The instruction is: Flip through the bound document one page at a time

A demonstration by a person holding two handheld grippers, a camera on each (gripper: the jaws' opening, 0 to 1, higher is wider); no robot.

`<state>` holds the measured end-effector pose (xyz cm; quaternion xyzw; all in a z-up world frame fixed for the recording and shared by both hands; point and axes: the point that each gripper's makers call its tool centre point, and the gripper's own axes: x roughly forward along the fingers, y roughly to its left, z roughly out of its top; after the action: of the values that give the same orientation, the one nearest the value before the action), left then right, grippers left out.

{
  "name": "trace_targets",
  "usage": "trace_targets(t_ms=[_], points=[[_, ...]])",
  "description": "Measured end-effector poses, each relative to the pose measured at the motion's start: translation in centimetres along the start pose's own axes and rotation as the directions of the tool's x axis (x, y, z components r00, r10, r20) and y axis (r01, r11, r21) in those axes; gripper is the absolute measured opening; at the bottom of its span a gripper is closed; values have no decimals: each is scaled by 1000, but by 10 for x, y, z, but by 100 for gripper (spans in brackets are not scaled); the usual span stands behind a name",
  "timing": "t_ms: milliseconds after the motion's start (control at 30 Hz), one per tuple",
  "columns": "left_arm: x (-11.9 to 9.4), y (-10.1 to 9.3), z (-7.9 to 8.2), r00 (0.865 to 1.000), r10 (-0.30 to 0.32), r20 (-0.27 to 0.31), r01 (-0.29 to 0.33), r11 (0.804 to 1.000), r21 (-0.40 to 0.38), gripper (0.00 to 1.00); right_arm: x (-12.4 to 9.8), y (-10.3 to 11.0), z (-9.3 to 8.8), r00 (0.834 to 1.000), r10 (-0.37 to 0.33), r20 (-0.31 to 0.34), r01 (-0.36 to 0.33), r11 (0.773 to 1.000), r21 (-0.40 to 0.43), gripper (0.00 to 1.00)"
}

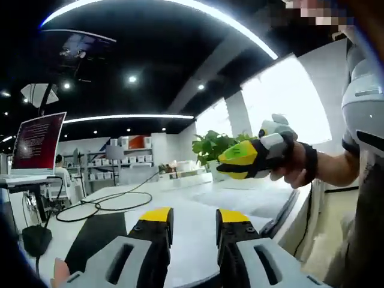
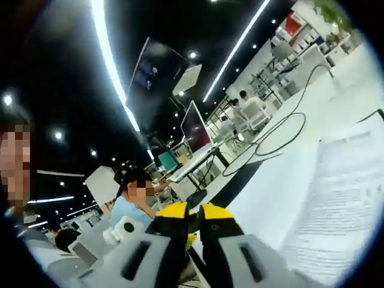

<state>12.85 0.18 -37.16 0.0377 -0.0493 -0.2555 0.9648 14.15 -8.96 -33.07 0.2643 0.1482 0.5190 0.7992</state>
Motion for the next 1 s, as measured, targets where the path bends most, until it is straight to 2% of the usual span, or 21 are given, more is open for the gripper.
trace_targets(t_ms=[67,133,167,200,233,300,333,400,467,500,567,633,667,733,833,867,933,967,1000], points=[[10,-1,-5,1000,-1,-12,1,999,-44,15,-15,-17,4,999,-39,11,40,999,-31,6],[17,0,-13,999,7,-32,-8,1000,-27,15,-27,-31,8,997,-75,26,77,993,-91,6],[18,1,-20,998,16,-67,-17,1000,-2,15,-31,-35,9,996,-87,28,90,989,-119,7],[19,0,-25,995,22,-93,-21,1000,21,15,-36,-43,12,993,-116,36,121,978,-173,7],[19,-2,-27,994,22,-103,-18,999,36,15,-43,-52,17,986,-153,59,163,952,-259,7],[21,-7,-32,994,17,-110,-11,999,49,15,-47,-57,21,981,-172,89,193,904,-381,7],[22,-8,-35,992,18,-121,-12,999,50,15,-50,-58,24,980,-171,101,199,861,-468,7],[22,-6,-42,989,30,-146,-25,999,36,15,-52,-52,22,987,-130,96,162,799,-580,6],[20,-5,-56,984,33,-174,-39,999,-35,15,-50,-37,11,998,-45,46,64,730,-680,3],[21,-3,-53,991,22,-130,-36,994,-102,15,-49,-27,5,1000,9,20,8,700,-714,2],[19,1,-55,989,42,-140,-52,996,-68,16,-47,-17,-10,996,65,-53,-82,622,-779,2],[19,0,-55,990,39,-136,-49,996,-71,16,-43,-18,-22,993,59,-100,-117,526,-843,4],[19,-1,-54,990,38,-132,-47,997,-65,16,-39,-19,-28,991,54,-122,-133,490,-861,6],[18,-1,-55,991,39,-129,-47,997,-63,16,-34,-12,-44,978,97,-187,-211,477,-853,6],[17,-1,-55,991,41,-125,-49,997,-60,16,-29,-2,-57,961,159,-228,-278,517,-810,5],[17,-1,-55,991,43,-123,-50,997,-58,16,-27,-1,-60,955,166,-245,-296,519,-802,4],[16,-3,-54,992,44,-115,-49,998,-45,16,-26,3,-67,943,190,-275,-333,482,-810,1],[15,-3,-54,993,43,-113,-48,998,-41,15,-25,4,-72,935,195,-295,-353,484,-801,1],[15,-3,-53,993,43,-112,-48,998,-39,15,-25,3,-75,931,193,-309,-365,500,-786,1]])
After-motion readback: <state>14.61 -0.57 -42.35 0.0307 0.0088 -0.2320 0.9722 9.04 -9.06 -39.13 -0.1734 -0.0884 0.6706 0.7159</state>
